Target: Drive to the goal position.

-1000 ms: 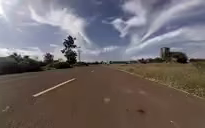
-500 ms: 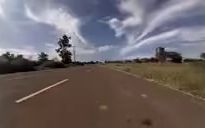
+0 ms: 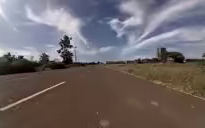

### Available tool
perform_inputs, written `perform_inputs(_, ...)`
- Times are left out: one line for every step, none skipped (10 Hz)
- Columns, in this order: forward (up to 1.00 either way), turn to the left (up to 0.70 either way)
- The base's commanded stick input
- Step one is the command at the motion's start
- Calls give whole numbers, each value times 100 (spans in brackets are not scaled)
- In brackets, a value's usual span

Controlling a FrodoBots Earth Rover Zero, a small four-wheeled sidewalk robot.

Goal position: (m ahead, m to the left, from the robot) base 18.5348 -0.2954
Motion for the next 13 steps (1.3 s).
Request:
perform_inputs(70, 0)
perform_inputs(70, 0)
perform_inputs(70, 0)
perform_inputs(70, 0)
perform_inputs(70, 0)
perform_inputs(70, 0)
perform_inputs(70, 0)
perform_inputs(70, 0)
perform_inputs(70, 0)
perform_inputs(70, 0)
perform_inputs(70, 0)
perform_inputs(70, 0)
perform_inputs(70, 0)
